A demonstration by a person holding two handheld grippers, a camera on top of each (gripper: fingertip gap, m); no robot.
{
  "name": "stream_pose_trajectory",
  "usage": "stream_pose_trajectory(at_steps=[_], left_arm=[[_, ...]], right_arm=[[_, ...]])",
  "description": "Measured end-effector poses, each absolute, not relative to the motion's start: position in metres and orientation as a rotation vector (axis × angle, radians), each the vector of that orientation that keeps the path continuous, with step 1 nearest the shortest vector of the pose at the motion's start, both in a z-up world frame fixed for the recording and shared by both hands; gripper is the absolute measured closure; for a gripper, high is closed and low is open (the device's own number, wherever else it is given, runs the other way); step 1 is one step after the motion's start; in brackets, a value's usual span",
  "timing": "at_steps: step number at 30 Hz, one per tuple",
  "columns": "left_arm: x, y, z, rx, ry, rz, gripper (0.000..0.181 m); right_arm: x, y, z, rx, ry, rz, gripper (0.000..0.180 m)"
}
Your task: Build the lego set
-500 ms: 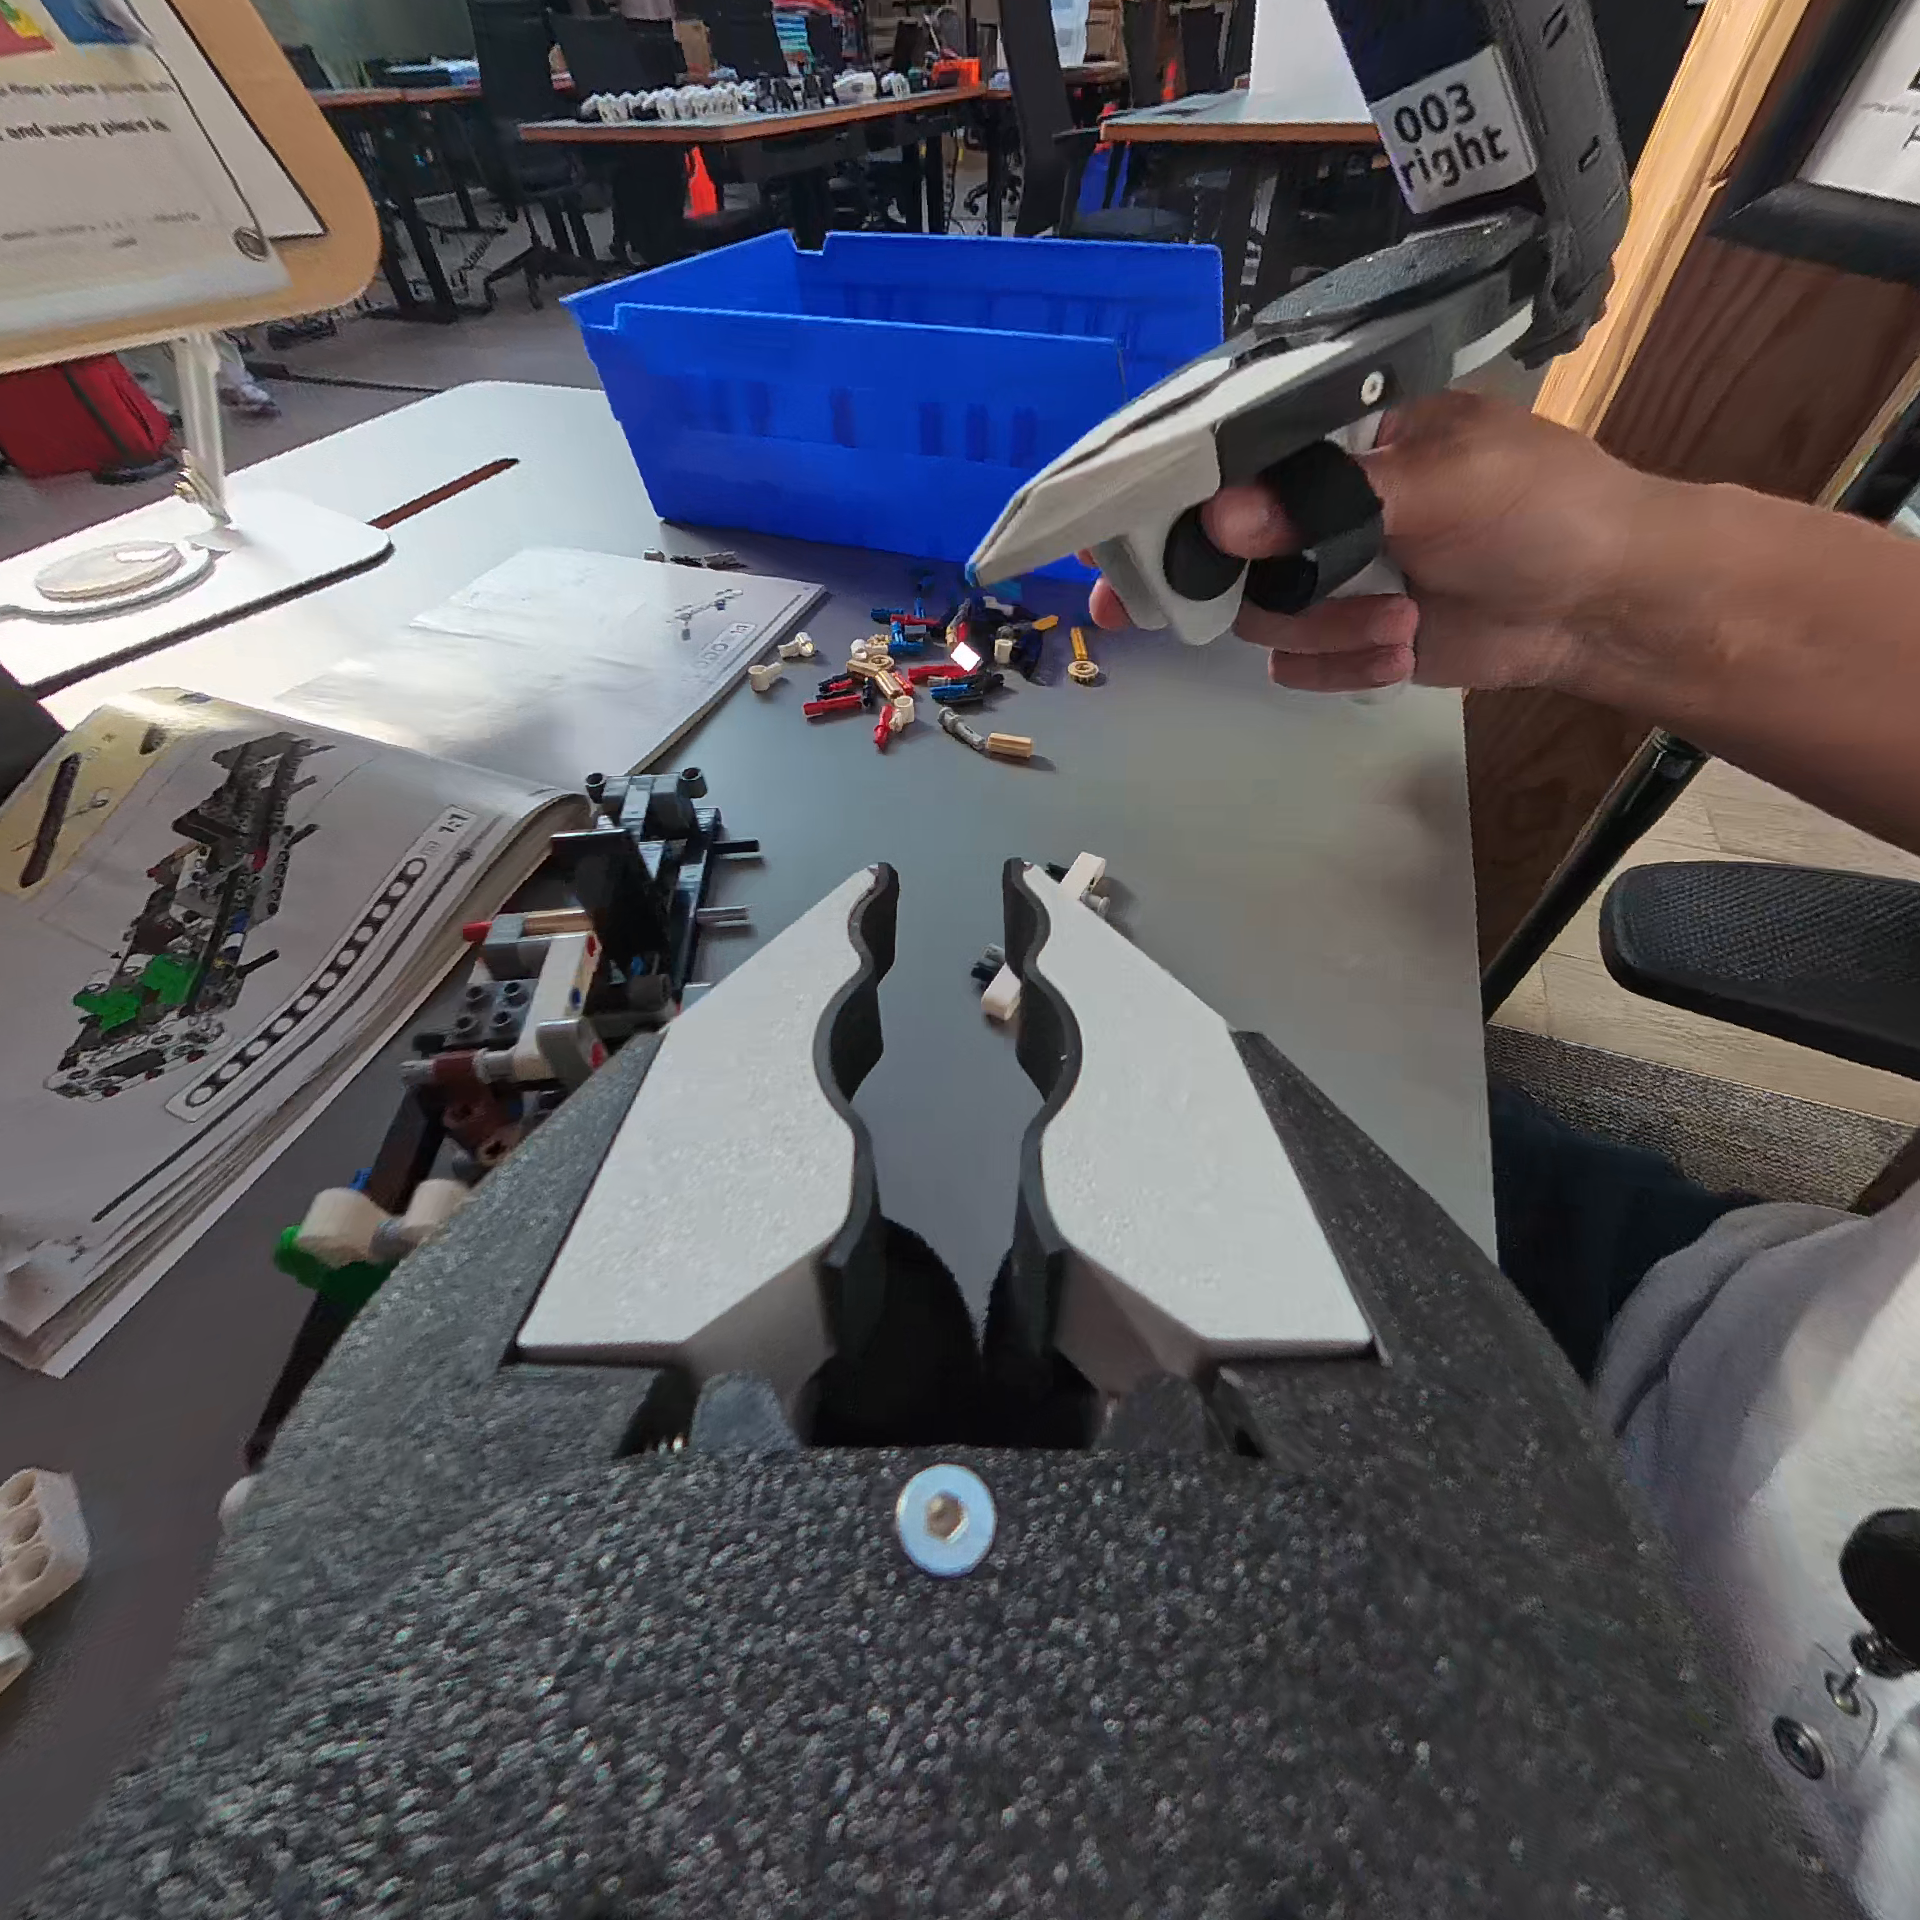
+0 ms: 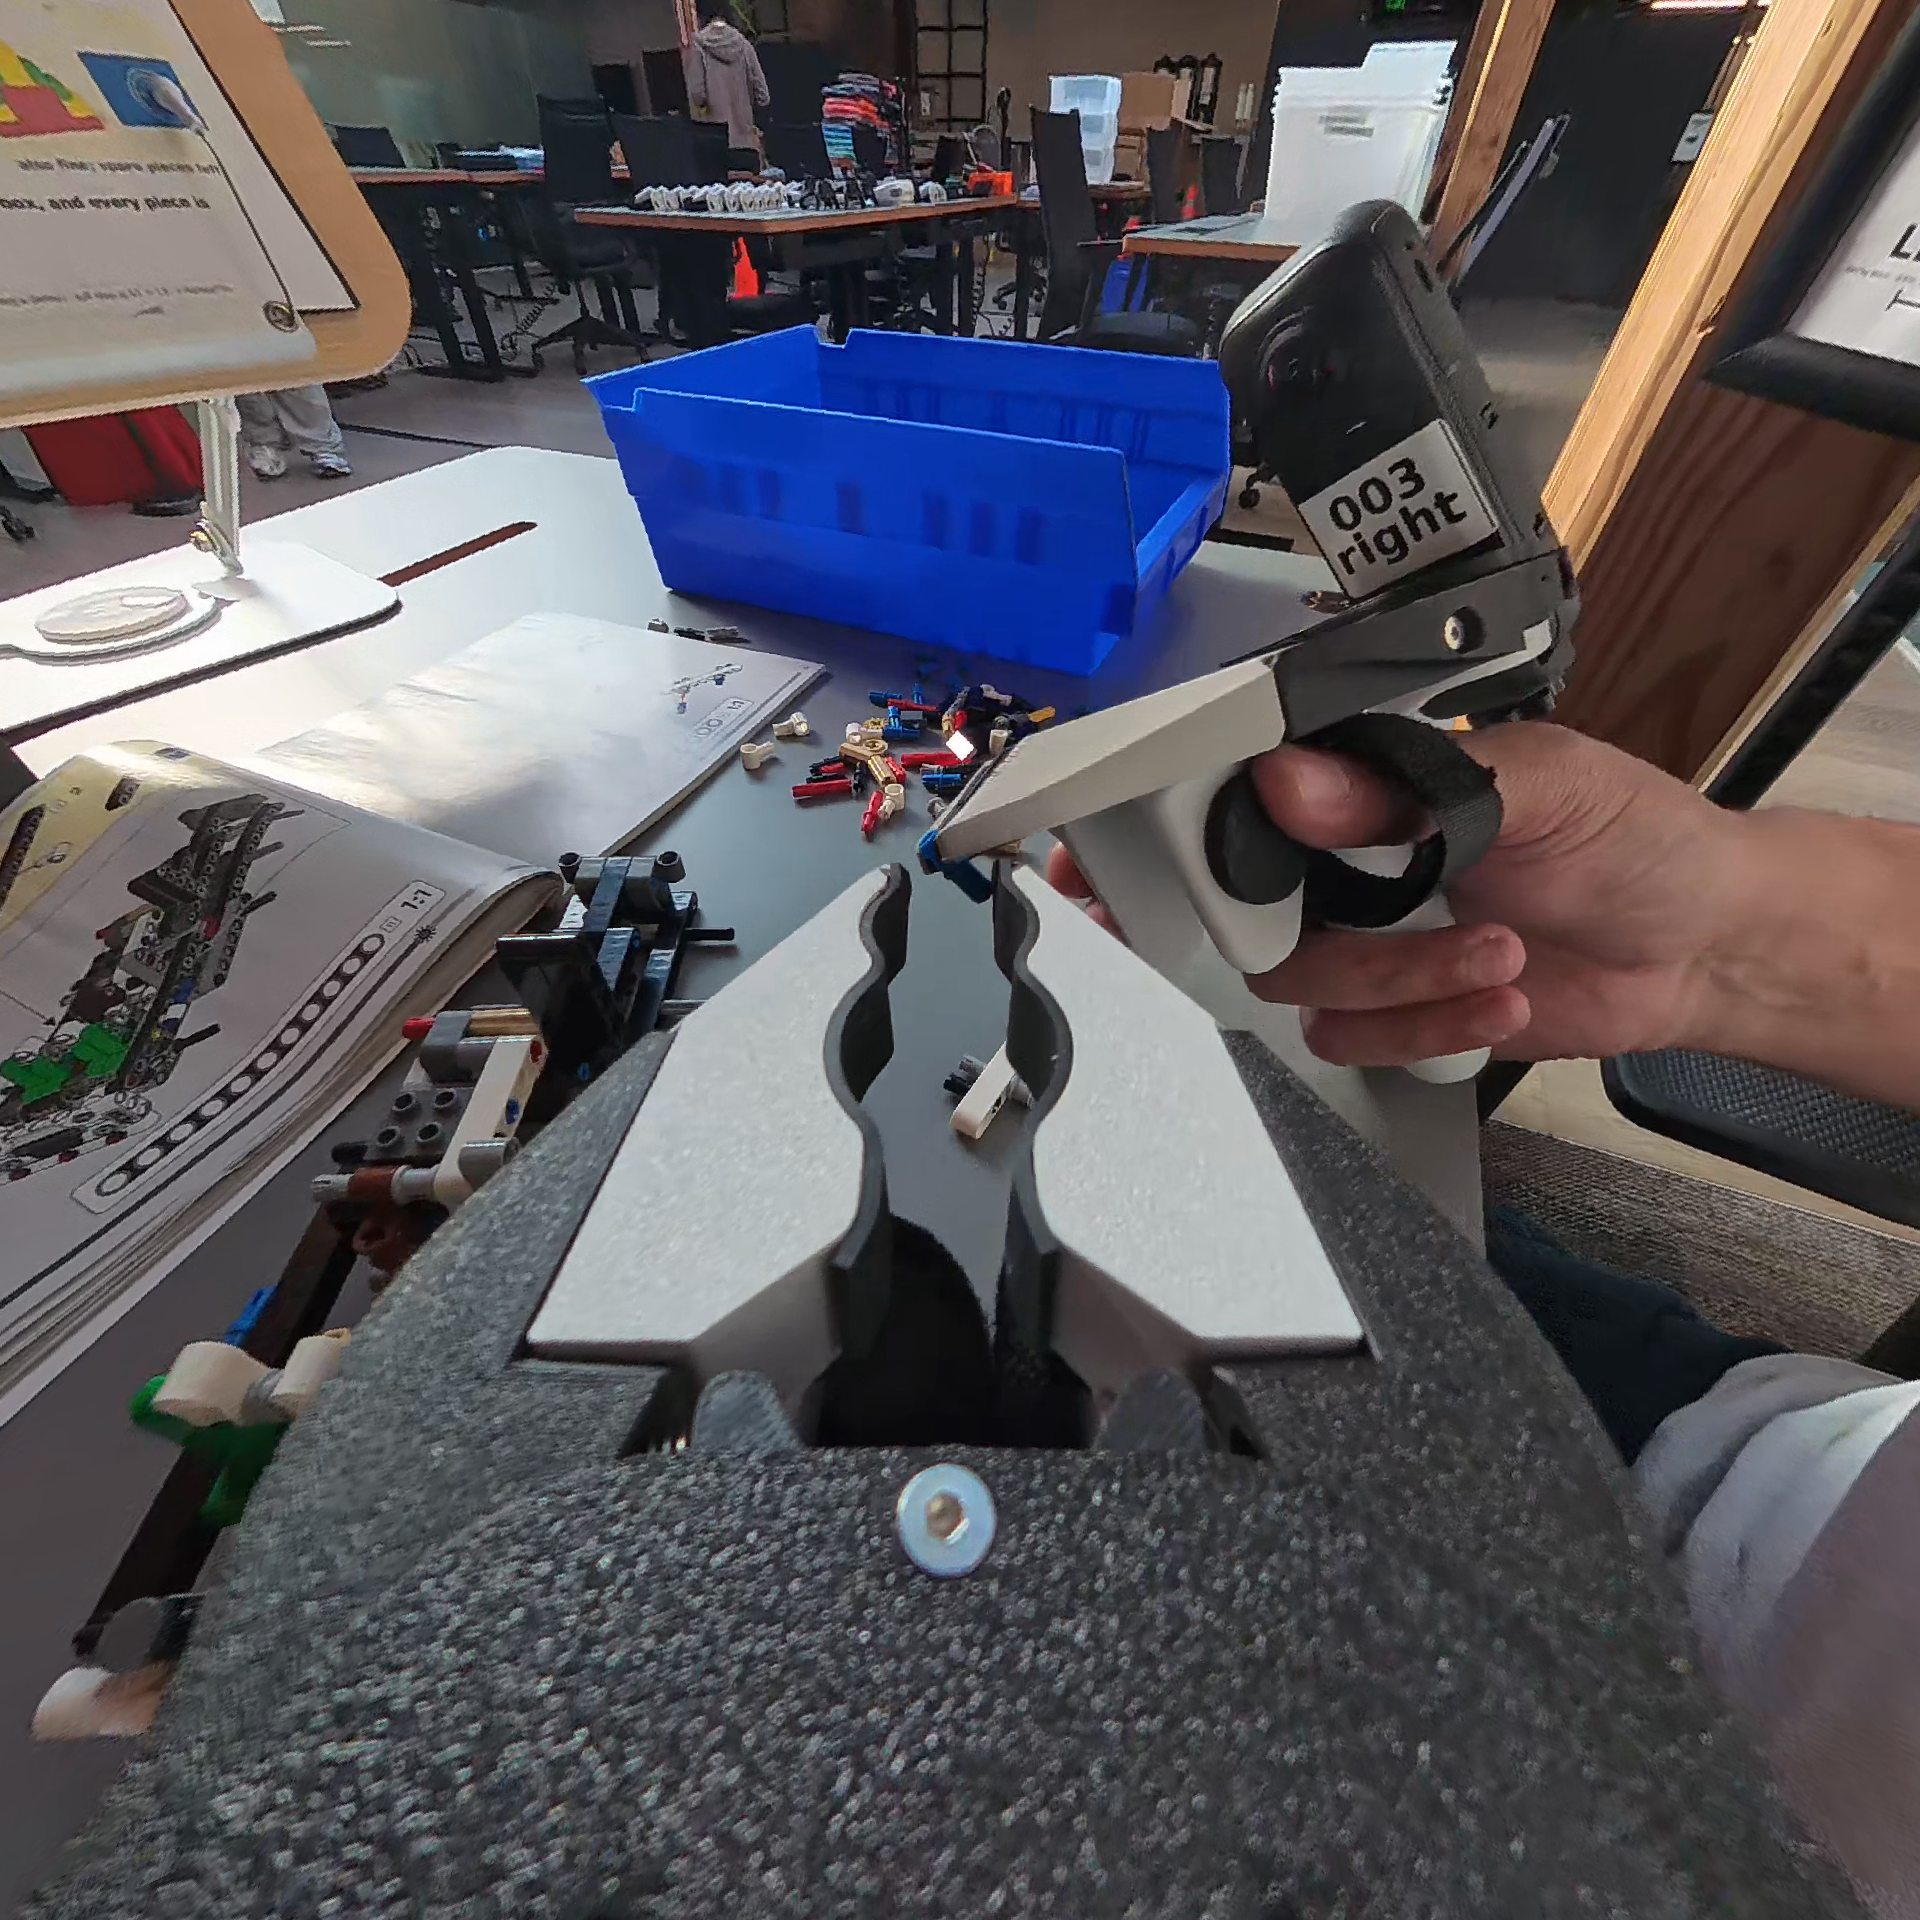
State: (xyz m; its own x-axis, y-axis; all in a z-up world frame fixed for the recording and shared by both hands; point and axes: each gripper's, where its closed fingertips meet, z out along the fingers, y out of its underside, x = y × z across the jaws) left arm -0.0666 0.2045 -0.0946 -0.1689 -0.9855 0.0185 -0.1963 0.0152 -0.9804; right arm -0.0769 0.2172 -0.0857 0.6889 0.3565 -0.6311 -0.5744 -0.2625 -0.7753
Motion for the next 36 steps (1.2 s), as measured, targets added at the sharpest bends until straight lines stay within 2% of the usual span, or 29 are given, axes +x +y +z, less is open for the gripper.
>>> stream_pose_trajectory(at_steps=[6,26,30,36], left_arm=[[-0.072,0.210,-0.095,-1.232,1.493,-1.157,0.178],[-0.085,0.205,-0.108,-0.726,1.815,-0.780,0.179],[-0.083,0.204,-0.106,-0.625,1.845,-0.761,0.180],[-0.081,0.197,-0.108,-0.624,1.886,-0.913,0.180]], right_arm=[[-0.077,0.214,-0.086,-1.598,0.185,0.899,0.177],[-0.093,0.205,-0.102,-1.734,0.055,0.933,0.177],[-0.091,0.204,-0.100,-1.756,-0.046,0.808,0.175],[-0.083,0.187,-0.111,-1.820,-0.427,0.383,0.167]])
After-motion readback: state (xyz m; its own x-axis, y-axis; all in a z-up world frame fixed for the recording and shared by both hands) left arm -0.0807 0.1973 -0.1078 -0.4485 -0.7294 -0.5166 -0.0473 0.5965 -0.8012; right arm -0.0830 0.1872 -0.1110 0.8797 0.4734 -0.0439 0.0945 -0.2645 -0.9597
